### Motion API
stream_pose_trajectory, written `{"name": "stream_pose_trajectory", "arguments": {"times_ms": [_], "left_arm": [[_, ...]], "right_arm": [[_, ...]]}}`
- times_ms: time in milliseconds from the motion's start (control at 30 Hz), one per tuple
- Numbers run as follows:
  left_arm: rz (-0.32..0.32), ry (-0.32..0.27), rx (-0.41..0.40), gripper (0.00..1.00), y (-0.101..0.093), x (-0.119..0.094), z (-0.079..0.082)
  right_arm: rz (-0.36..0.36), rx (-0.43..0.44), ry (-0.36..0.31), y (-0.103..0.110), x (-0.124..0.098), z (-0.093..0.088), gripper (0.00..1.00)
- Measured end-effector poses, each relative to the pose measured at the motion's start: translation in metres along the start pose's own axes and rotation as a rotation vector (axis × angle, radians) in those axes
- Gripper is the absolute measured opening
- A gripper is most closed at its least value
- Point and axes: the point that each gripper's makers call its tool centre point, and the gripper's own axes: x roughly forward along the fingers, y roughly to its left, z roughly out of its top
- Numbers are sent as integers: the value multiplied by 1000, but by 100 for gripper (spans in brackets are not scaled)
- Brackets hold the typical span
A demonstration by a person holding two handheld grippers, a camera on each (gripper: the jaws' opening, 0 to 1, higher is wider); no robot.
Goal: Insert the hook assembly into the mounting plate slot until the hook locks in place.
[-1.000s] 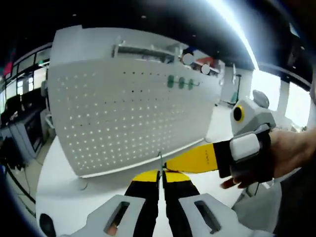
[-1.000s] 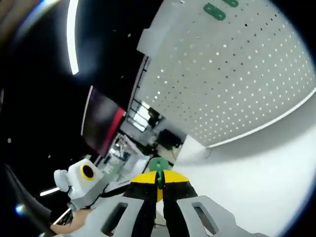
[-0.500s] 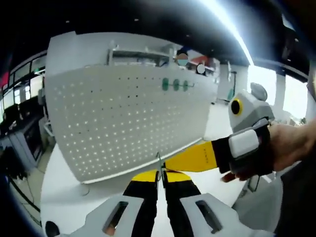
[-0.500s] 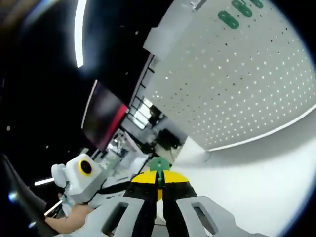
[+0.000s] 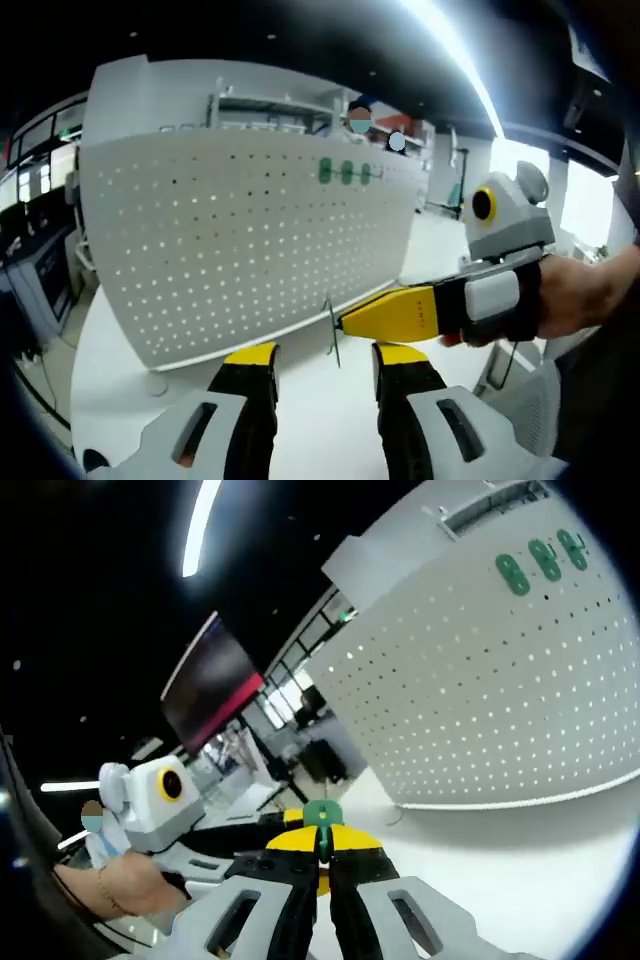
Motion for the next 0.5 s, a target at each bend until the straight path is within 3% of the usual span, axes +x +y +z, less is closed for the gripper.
{"name": "stream_pose_trajectory", "arguments": {"times_ms": [400,500], "left_arm": [[-100,-11,-62,87,-17,0,1],[-135,-32,-99,95,-25,-1,6]], "right_arm": [[-46,-300,24,-4,-3,11,0],[-47,-317,19,-4,-3,13,0]]}}
